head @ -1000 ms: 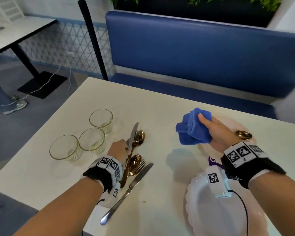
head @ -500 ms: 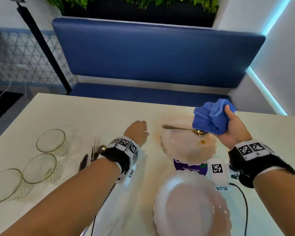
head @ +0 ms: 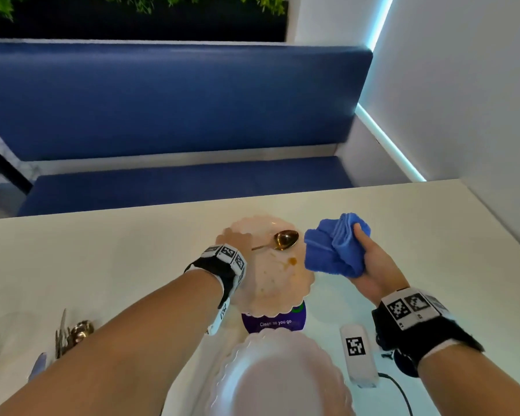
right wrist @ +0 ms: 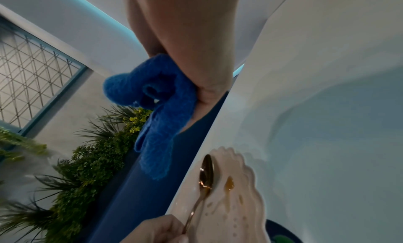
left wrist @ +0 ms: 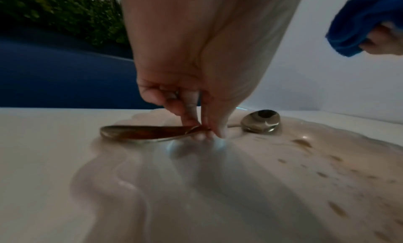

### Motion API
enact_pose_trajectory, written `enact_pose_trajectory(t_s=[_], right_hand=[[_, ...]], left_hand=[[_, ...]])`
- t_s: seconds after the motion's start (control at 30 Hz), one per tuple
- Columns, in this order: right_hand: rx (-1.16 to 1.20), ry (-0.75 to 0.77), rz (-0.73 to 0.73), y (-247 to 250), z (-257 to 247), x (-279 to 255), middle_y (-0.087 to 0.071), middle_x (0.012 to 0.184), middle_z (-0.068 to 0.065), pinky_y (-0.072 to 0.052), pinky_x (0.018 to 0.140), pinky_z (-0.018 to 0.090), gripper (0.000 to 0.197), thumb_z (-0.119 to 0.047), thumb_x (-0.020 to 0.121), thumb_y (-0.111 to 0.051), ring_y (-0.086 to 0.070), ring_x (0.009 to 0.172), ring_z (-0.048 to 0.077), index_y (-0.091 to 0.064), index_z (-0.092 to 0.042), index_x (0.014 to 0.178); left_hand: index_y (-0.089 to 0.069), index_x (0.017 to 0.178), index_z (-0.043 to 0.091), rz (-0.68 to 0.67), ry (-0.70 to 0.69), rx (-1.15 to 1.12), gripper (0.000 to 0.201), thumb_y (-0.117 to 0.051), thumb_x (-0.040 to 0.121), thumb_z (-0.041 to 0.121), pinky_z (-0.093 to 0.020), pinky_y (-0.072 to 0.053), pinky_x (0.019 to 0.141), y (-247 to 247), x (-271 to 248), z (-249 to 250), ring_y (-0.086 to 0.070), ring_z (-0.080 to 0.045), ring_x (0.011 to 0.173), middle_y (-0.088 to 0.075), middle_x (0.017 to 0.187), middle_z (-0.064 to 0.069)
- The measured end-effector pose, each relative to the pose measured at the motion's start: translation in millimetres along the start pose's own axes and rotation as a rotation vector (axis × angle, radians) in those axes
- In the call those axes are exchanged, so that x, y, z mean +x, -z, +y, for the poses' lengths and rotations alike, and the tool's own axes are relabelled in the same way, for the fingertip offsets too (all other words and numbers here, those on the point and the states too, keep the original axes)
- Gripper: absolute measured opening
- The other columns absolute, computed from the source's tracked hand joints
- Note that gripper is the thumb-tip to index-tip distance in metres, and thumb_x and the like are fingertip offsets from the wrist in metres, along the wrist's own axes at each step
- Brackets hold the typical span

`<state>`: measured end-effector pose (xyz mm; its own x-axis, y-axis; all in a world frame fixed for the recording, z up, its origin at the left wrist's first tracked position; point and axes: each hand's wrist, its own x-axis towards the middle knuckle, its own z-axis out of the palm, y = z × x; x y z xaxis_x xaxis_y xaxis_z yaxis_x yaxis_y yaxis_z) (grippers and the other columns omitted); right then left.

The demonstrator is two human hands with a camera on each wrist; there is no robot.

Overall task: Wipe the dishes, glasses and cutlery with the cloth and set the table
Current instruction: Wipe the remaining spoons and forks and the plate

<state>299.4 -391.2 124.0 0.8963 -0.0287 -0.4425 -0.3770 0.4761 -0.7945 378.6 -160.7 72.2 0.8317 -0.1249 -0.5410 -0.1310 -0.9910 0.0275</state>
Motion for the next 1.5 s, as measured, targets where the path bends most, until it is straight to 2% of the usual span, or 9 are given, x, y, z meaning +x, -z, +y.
enact_pose_trajectory(t_s=[0.23, 0.43, 0.6, 0.73, 0.83, 0.97, 1.1, 1.3, 1.5], right_hand=[[0.092, -0.134, 0.047, -0.5, 25.9, 0.3, -0.074, 0.099, 0.001, -0.057, 0.075, 0.041, 0.040, -0.045, 0.097, -0.032, -0.072, 0.087, 0.017, -0.057, -0.022, 0.118], [0.238, -0.205, -0.079, -34.1, 53.6, 7.8, -0.055, 0.124, 0.003, -0.043, 0.103, 0.047, 0.052, -0.036, 0.093, -0.043, -0.054, 0.114, 0.022, -0.038, -0.015, 0.140], [-0.082, -0.080, 0.057, -75.6, 64.6, 19.9, -0.061, 0.118, 0.024, -0.056, 0.077, 0.045, 0.048, -0.021, 0.084, -0.067, -0.064, 0.095, 0.034, -0.050, -0.003, 0.125], [-0.507, 0.157, 0.143, -74.2, 61.6, 33.4, -0.068, 0.100, 0.017, -0.054, 0.082, 0.049, 0.021, -0.025, 0.078, -0.068, -0.066, 0.089, 0.033, -0.063, -0.013, 0.095], [-0.763, 0.303, 0.085, -87.8, 42.8, 16.8, -0.063, 0.090, 0.010, -0.052, 0.084, 0.044, 0.006, -0.019, 0.088, -0.060, -0.063, 0.091, 0.032, -0.056, -0.014, 0.085], [-0.584, 0.301, -0.179, -110.6, 11.6, -15.7, -0.033, 0.062, 0.021, -0.047, 0.052, 0.025, 0.022, 0.019, 0.082, -0.036, -0.043, 0.046, 0.028, -0.029, 0.013, 0.062], [-0.569, 0.385, -0.026, -104.0, 7.1, -3.7, -0.060, 0.084, 0.026, -0.054, 0.073, 0.054, 0.014, -0.009, 0.084, -0.055, -0.063, 0.077, 0.042, -0.054, 0.004, 0.089], [-0.364, 0.125, 0.200, -104.4, 60.4, 8.3, -0.064, 0.095, 0.010, -0.054, 0.076, 0.041, 0.046, -0.050, 0.080, -0.065, -0.064, 0.087, 0.030, -0.057, -0.011, 0.103], [-0.242, -0.010, -0.128, -131.6, 85.1, -38.2, -0.065, 0.081, 0.012, -0.054, 0.060, 0.034, 0.010, -0.010, 0.094, -0.053, -0.063, 0.071, 0.023, -0.063, -0.010, 0.091]], left_hand=[[-0.059, 0.100, 0.008, 0.021, -0.055, -0.445, 0.026, -0.040, 0.096, 0.025, -0.029, -0.042, 0.075, 8.4, -27.9, -5.5, -0.057, -0.027, 0.084, -0.060, 0.093, -0.009], [-0.044, 0.081, 0.014, -0.044, -0.057, -1.015, 0.019, -0.036, 0.098, 0.019, -0.019, -0.024, 0.039, 13.9, -77.4, 2.9, -0.030, -0.012, 0.037, -0.036, 0.055, -0.004], [-0.048, 0.096, 0.012, -0.005, -0.129, -0.925, 0.018, -0.031, 0.100, 0.016, -0.024, -0.023, 0.046, 12.4, -110.9, 28.0, -0.033, -0.014, 0.051, -0.037, 0.062, -0.001], [-0.052, 0.097, 0.008, -0.015, -0.083, -0.787, 0.023, -0.031, 0.099, 0.017, -0.033, -0.038, 0.051, 17.7, -132.0, 16.7, -0.053, -0.043, 0.071, -0.054, 0.082, -0.027], [-0.037, 0.070, 0.017, 0.019, -0.047, -0.810, 0.028, -0.035, 0.098, 0.018, -0.022, -0.029, 0.042, 22.1, -143.8, 4.2, -0.034, -0.017, 0.047, -0.036, 0.060, -0.005], [-0.043, 0.076, 0.016, -0.026, -0.070, -1.022, 0.023, -0.038, 0.098, 0.018, -0.018, -0.024, 0.037, 17.9, -156.8, -5.4, -0.027, -0.010, 0.035, -0.034, 0.054, -0.001], [-0.053, 0.091, 0.015, -0.084, -0.061, -1.215, 0.022, -0.036, 0.100, 0.024, -0.016, -0.031, 0.034, 3.2, -176.0, -14.0, -0.033, -0.010, 0.035, -0.041, 0.051, 0.004], [-0.041, 0.072, 0.012, 0.020, 0.024, -1.344, 0.029, -0.030, 0.099, 0.016, -0.013, -0.017, 0.039, -5.7, -173.1, -5.4, -0.023, -0.013, 0.037, -0.031, 0.051, -0.001], [-0.037, 0.071, 0.014, -0.044, 0.092, -1.509, 0.032, -0.031, 0.100, 0.025, -0.012, -0.024, 0.034, -19.0, -170.5, -6.5, -0.026, -0.006, 0.030, -0.034, 0.052, -0.001]])
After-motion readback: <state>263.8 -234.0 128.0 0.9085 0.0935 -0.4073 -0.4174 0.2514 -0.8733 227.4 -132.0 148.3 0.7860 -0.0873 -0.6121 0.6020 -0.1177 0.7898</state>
